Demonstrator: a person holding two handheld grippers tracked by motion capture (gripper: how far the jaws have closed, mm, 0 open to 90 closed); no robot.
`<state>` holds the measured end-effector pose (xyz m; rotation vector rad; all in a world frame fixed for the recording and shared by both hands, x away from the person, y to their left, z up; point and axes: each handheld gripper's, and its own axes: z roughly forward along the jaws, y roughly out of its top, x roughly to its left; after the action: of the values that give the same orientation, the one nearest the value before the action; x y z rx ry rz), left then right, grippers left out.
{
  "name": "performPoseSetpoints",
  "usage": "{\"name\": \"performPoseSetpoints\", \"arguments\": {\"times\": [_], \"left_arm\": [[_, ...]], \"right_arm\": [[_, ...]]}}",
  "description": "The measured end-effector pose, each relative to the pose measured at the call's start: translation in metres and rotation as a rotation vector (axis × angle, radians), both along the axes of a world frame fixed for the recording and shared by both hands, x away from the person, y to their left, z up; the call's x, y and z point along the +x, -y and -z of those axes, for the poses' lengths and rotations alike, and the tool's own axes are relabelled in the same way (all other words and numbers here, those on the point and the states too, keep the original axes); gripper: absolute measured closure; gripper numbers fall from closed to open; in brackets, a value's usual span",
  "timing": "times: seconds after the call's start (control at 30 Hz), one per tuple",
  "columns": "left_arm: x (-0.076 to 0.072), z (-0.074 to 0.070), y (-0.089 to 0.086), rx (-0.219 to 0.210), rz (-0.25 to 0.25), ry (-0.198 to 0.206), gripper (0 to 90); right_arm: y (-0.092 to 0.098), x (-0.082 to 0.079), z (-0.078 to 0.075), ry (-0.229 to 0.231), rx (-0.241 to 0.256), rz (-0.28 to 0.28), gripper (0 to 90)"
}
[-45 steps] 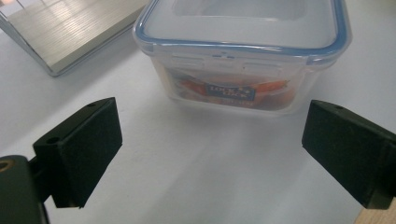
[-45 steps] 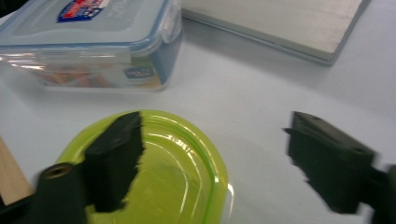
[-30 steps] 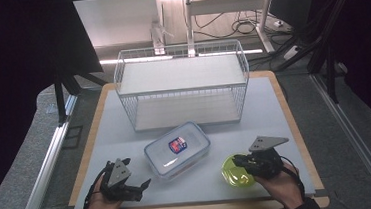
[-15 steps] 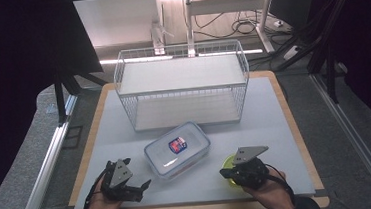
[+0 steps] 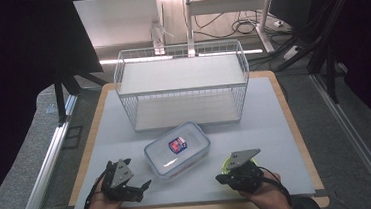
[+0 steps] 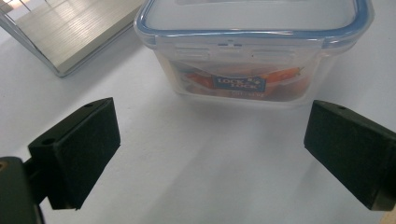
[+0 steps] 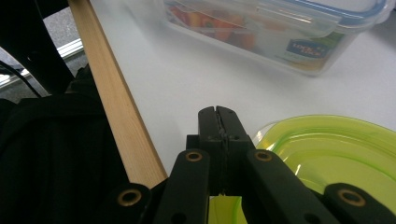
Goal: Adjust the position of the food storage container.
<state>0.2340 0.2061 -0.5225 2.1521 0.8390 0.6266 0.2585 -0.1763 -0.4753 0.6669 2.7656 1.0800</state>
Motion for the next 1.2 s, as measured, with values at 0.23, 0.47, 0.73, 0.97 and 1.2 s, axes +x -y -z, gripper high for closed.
{"name": "performPoseSetpoints", "arguments": {"times": [0.23, 0.47, 0.73, 0.97, 1.2], "left_arm": [[0.000, 0.000, 0.000, 0.006, 0.001, -0.002, 3.5], [0.000, 0.001, 0.001, 0.013, 0.002, -0.004, 3.6], [0.000, 0.001, 0.001, 0.021, 0.004, -0.007, 3.7], [0.000, 0.001, 0.002, 0.024, 0.004, -0.009, 3.7], [0.001, 0.001, 0.002, 0.024, 0.005, -0.013, 3.8]], "right_arm": [[0.006, 0.005, 0.000, 0.001, -0.009, 0.029, 89.9], [0.019, 0.013, -0.001, 0.011, -0.017, 0.081, 89.9], [0.039, 0.025, -0.002, 0.015, -0.012, 0.156, 89.9], [0.052, 0.034, -0.003, 0.022, -0.009, 0.203, 89.9], [0.067, 0.042, -0.004, 0.026, -0.004, 0.256, 89.9]]}}
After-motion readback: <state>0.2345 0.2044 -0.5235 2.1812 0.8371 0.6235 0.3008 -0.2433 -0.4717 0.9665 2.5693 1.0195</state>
